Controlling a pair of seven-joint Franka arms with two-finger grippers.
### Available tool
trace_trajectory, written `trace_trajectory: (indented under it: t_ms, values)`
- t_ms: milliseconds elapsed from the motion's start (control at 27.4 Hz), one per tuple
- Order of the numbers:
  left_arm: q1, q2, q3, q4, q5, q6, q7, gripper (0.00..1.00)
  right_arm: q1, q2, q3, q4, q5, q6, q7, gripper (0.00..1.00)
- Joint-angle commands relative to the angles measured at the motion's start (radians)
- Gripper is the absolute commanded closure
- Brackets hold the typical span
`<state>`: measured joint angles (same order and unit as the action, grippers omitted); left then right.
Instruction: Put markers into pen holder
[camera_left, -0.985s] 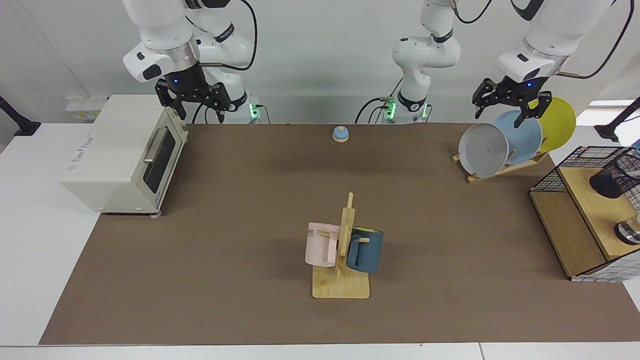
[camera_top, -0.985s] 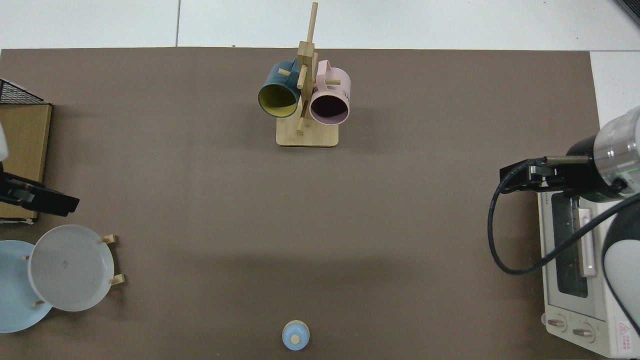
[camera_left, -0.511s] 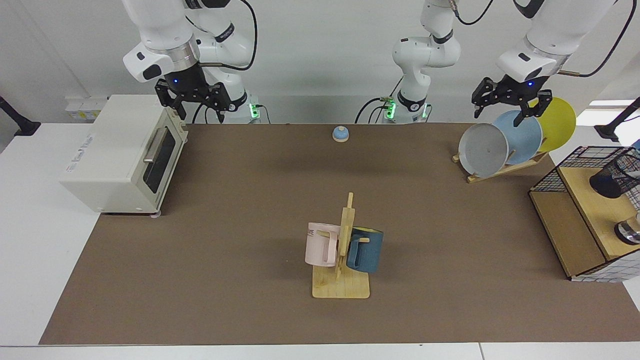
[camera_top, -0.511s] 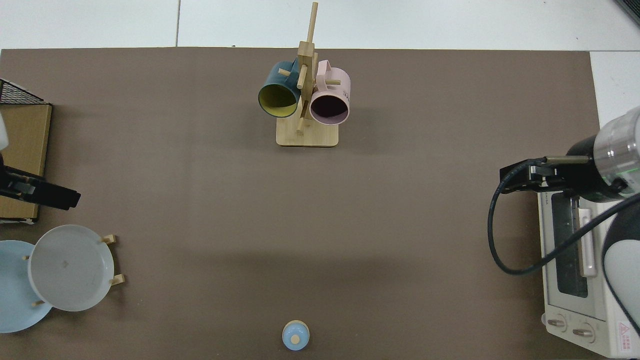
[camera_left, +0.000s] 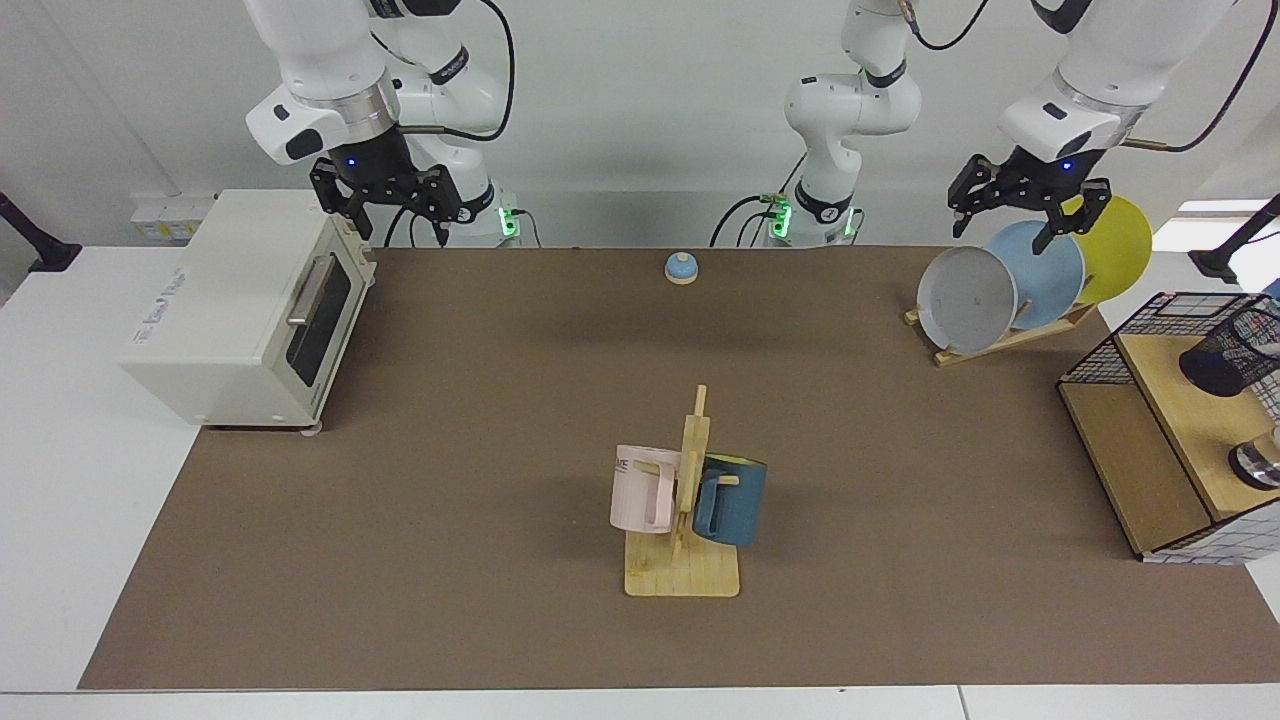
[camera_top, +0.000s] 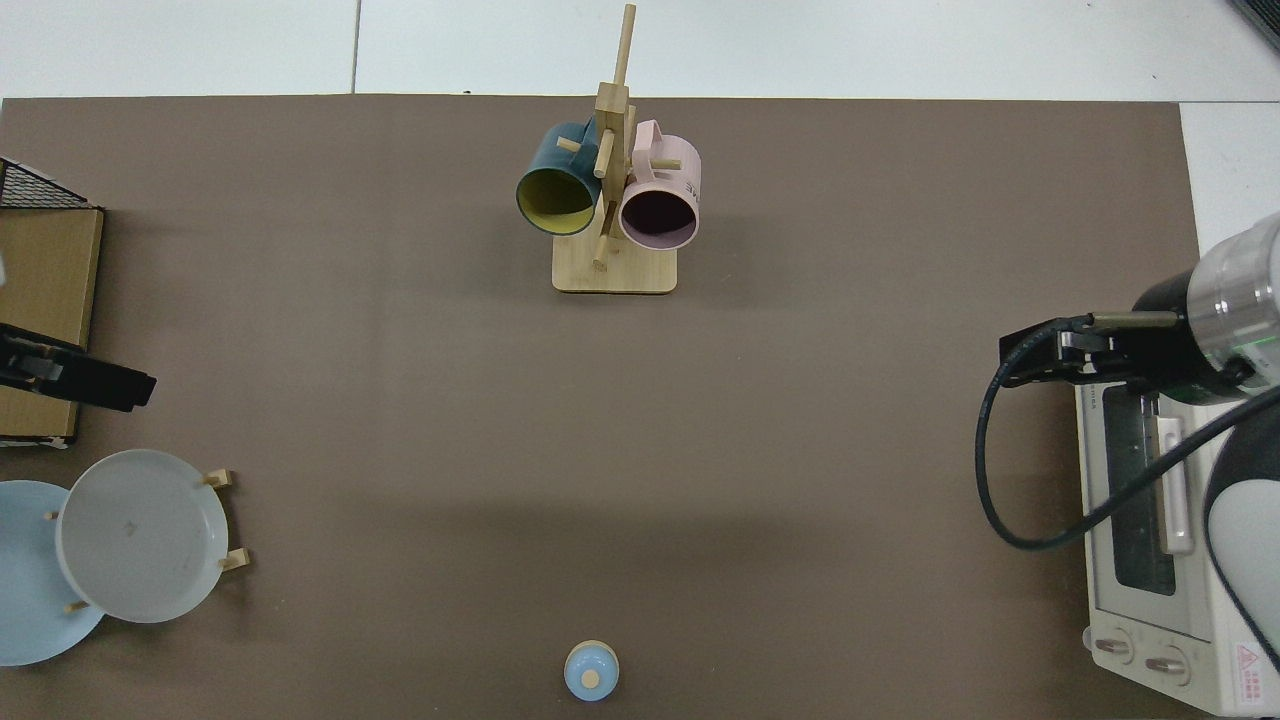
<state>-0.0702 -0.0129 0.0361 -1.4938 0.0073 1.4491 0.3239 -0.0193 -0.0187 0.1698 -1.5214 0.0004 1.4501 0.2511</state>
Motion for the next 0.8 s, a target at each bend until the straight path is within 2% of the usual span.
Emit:
trace_trajectory:
  t_ms: [0, 182, 766]
  values:
    - [0.020, 0.011, -0.013, 0.017, -0.026, 0.013, -0.019, 0.00, -0.014, -0.017, 0.008, -0.014, 0.006, 0.000, -0.019, 0.00]
    - [0.020, 0.011, -0.013, 0.017, -0.050, 0.005, -0.118, 0.00, -0.014, -0.017, 0.008, -0.014, 0.006, 0.000, -0.019, 0.00]
    - [0.020, 0.011, -0.013, 0.020, -0.050, -0.001, -0.120, 0.00, -0.014, -0.017, 0.008, -0.014, 0.006, 0.000, -0.019, 0.00]
